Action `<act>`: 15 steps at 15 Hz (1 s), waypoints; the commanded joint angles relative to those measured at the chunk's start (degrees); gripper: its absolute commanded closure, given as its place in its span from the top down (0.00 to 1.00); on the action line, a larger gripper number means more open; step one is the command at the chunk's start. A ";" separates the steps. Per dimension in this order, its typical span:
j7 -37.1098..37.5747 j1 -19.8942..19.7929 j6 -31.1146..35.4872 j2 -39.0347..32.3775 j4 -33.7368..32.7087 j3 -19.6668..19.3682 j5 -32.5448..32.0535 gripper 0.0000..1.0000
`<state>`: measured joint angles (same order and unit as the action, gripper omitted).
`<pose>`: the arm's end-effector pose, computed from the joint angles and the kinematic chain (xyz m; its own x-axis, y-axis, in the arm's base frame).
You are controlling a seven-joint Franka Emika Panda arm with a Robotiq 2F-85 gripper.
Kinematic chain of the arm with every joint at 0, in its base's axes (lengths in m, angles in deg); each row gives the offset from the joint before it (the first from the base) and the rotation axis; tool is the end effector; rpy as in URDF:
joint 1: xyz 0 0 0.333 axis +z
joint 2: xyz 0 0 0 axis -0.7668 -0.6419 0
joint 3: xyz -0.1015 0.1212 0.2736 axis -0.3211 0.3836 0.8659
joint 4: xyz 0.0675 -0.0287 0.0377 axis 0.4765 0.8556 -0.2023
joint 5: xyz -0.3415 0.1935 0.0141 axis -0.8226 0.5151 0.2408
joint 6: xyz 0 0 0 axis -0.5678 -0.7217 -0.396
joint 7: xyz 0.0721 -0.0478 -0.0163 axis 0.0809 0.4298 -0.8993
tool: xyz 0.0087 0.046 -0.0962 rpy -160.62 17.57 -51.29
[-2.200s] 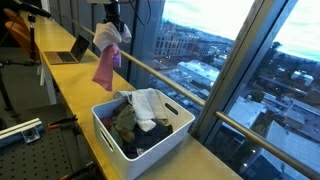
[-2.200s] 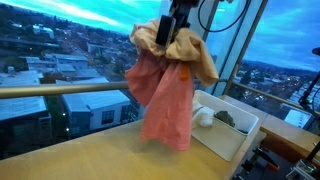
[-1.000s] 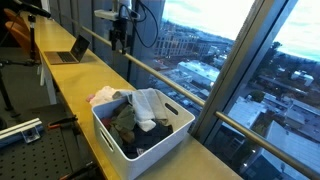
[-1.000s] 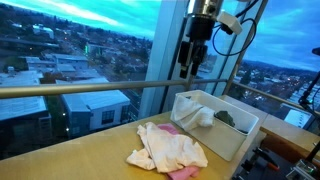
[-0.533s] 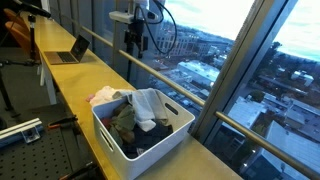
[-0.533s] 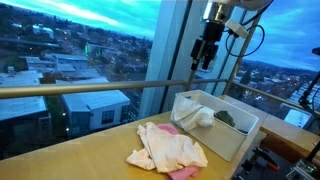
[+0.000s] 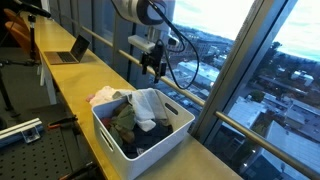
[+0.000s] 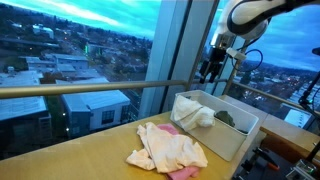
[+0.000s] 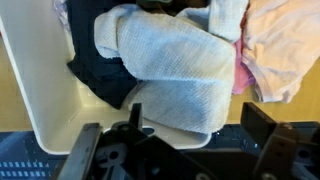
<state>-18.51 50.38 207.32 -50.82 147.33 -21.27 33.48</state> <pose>0.6513 0.0283 0.3714 0.9974 0.0705 0.0114 0.0702 -0.9973 0.0237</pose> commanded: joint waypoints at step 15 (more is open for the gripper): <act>-1.36 -4.74 11.04 -22.67 1.60 -1.75 6.02 1.00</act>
<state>-19.07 46.08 217.09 -69.92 150.12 -22.67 38.19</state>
